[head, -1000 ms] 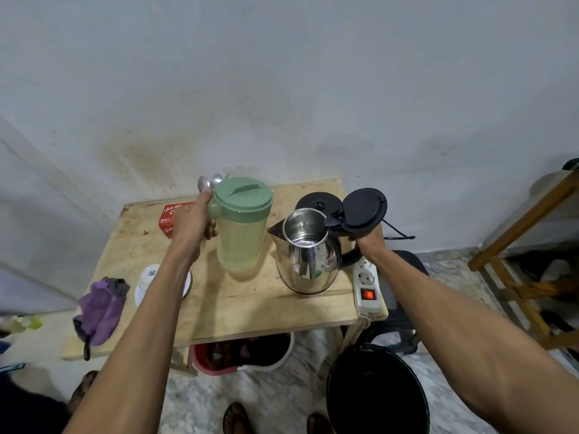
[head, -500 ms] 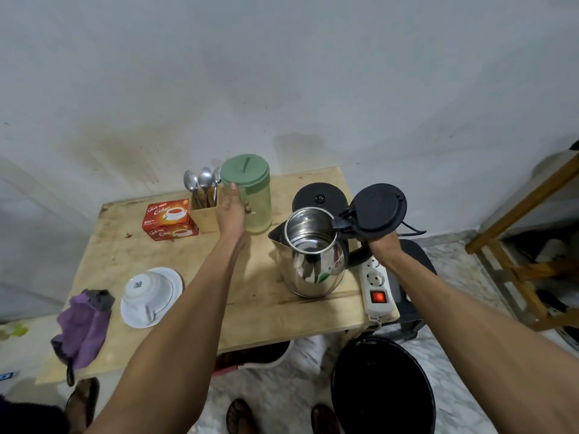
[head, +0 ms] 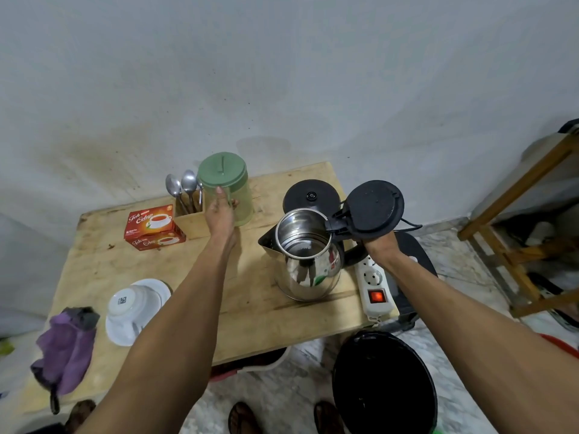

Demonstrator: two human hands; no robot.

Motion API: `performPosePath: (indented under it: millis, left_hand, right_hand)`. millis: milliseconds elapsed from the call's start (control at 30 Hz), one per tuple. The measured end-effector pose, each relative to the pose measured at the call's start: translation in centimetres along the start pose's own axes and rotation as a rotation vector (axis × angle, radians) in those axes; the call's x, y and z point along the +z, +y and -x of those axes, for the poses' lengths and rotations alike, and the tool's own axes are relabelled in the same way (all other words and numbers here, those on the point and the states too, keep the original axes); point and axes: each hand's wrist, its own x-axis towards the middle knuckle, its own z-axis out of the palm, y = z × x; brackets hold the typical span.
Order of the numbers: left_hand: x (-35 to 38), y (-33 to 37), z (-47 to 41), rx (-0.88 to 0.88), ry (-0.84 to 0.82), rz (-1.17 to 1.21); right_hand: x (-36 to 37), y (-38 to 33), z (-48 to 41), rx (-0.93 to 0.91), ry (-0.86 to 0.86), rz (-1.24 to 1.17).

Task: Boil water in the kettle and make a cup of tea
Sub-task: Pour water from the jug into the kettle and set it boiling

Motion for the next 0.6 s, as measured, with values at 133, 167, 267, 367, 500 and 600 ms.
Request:
performPosePath:
  millis: [133, 167, 267, 367, 500, 600]
  left_hand:
    - [-0.9, -0.3, -0.3, -0.016, -0.001, -0.071]
    - [-1.2, -0.2, -0.4, -0.023, 0.001, -0.111]
    - [-1.9, 0.7, 0.3, -0.023, 0.018, -0.259]
    - [-2.2, 2.7, 2.3, 0.081, 0.197, -0.429]
    - [1.4, 6.4, 10.0, 0.476, 0.238, -0.526]
    - [6.3, 7.8, 17.2, 0.718, -0.101, -0.700]
  right_hand:
    - [0.1, -0.3, 0.3, 0.005, 0.008, 0.034]
    - [0.2, -0.3, 0.3, 0.006, 0.009, 0.027]
    - [0.2, -0.7, 0.5, 0.016, 0.021, 0.007]
    - [0.3, -0.6, 0.3, 0.032, 0.004, 0.049]
    - [0.1, -0.7, 0.2, 0.057, -0.009, 0.106]
    - [0.1, -0.9, 0.6, 0.033, -0.003, 0.075]
